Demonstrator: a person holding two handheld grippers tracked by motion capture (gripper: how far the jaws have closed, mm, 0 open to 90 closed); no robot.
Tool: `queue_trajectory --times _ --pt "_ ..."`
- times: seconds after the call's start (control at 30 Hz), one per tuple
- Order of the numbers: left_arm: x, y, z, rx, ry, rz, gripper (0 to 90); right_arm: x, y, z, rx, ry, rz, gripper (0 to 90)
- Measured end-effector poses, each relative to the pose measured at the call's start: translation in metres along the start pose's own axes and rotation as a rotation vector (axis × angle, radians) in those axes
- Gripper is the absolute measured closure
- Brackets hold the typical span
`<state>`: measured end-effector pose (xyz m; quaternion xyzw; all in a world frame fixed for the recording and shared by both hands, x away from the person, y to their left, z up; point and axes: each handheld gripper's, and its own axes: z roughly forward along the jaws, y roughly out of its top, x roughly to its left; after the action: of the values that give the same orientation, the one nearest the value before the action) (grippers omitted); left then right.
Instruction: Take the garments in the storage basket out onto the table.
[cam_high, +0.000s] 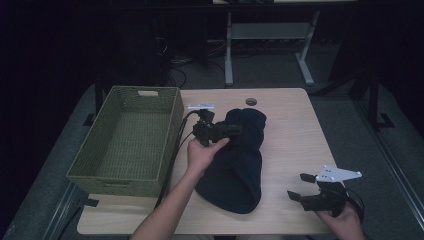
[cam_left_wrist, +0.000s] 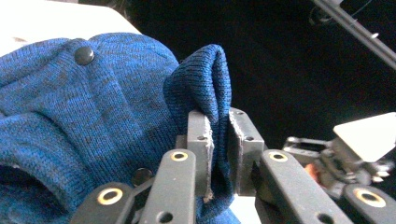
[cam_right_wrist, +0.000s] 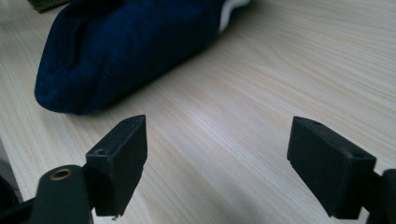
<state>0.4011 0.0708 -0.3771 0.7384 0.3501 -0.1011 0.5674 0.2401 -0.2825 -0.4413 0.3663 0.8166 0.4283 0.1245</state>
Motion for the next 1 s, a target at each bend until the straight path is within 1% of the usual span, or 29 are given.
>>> queue_trajectory --times 0.03,0.07,0.1,0.13,0.17,0.2,0.27,0.3,0.37,0.4,0.43,0.47,0.5,0.53,0.57,0.6,0.63,0.67,0.7,0.73,0.77,0.8,0.87,0.9,0.97,1.0 --pt "0.006 -0.004 0.009 0.013 -0.007 -0.017 75.1 0.0 0.001 0.001 0.001 0.004 -0.001 21.8" --pt "0.006 -0.004 0.009 0.013 -0.007 -0.017 71.2 0.0 0.002 0.0 -0.001 0.006 0.0 22.2" --pt "0.011 -0.007 0.015 0.042 0.001 -0.021 67.1 0.0 0.003 0.0 -0.009 0.012 0.0 22.9" --pt "0.012 -0.01 0.017 0.055 0.011 -0.021 66.1 0.0 0.003 -0.001 -0.013 0.016 0.002 23.8" --pt "0.014 -0.012 0.018 0.057 0.013 -0.021 65.4 0.001 0.004 -0.001 -0.019 0.02 0.001 24.4" --pt "0.014 -0.014 0.018 0.057 0.013 -0.027 63.3 0.001 0.005 -0.001 -0.022 0.023 0.0 24.9" --pt "0.015 -0.017 0.015 0.062 0.024 -0.022 61.1 0.002 0.006 -0.001 -0.023 0.035 -0.001 28.6" --pt "0.015 -0.018 0.013 0.063 0.023 -0.026 60.7 0.002 0.007 0.0 -0.024 0.041 -0.002 30.0" --pt "0.015 -0.021 0.008 0.062 0.031 -0.017 60.9 0.004 0.01 0.002 -0.023 0.054 -0.008 33.0" --pt "0.014 -0.023 0.003 0.065 0.037 -0.017 61.0 0.005 0.012 0.003 -0.022 0.059 -0.009 35.1" --pt "0.015 -0.024 0.002 0.067 0.039 -0.014 61.2 0.008 0.015 0.006 -0.021 0.072 -0.016 39.1" --pt "0.015 -0.024 0.002 0.067 0.039 -0.014 61.3 0.008 0.015 0.006 -0.021 0.072 -0.016 39.1" --pt "0.014 -0.028 -0.006 0.058 0.051 -0.013 61.4 0.012 0.02 0.01 -0.016 0.093 -0.028 45.6" --pt "0.014 -0.03 -0.009 0.057 0.05 -0.013 61.8 0.014 0.023 0.012 -0.012 0.099 -0.032 50.0" --pt "0.013 -0.032 -0.011 0.059 0.053 -0.009 61.8 0.016 0.025 0.015 -0.01 0.104 -0.038 53.1" --pt "0.012 -0.036 -0.014 0.056 0.071 -0.006 62.2 0.018 0.027 0.018 -0.01 0.112 -0.035 55.4" --pt "0.011 -0.038 -0.015 0.059 0.08 -0.003 62.4 0.02 0.031 0.023 -0.011 0.13 -0.035 59.1" --pt "0.011 -0.038 -0.015 0.059 0.08 -0.003 62.4 0.022 0.033 0.026 -0.006 0.134 -0.035 62.5" --pt "0.009 -0.047 -0.017 0.055 0.097 0.003 62.4 0.025 0.036 0.032 -0.01 0.148 -0.035 64.8" --pt "0.008 -0.053 -0.017 0.065 0.109 0.005 62.5 0.026 0.037 0.036 -0.014 0.164 -0.03 66.2" --pt "0.008 -0.057 -0.017 0.066 0.11 0.002 62.8 0.03 0.04 0.042 -0.002 0.176 -0.033 69.0" --pt "0.008 -0.061 -0.016 0.069 0.106 0.002 62.9 0.032 0.042 0.047 0.009 0.175 -0.043 70.8" --pt "0.008 -0.067 -0.016 0.076 0.11 -0.003 63.0 0.037 0.045 0.057 0.019 0.203 -0.038 73.5" --pt "0.008 -0.07 -0.016 0.078 0.111 -0.004 63.0 0.039 0.046 0.062 0.03 0.212 -0.044 76.4" --pt "0.008 -0.073 -0.016 0.081 0.105 -0.011 63.0 0.044 0.047 0.073 0.071 0.229 -0.059 81.0" --pt "0.008 -0.074 -0.016 0.083 0.106 -0.011 63.0 0.045 0.047 0.078 0.094 0.224 -0.071 83.4"
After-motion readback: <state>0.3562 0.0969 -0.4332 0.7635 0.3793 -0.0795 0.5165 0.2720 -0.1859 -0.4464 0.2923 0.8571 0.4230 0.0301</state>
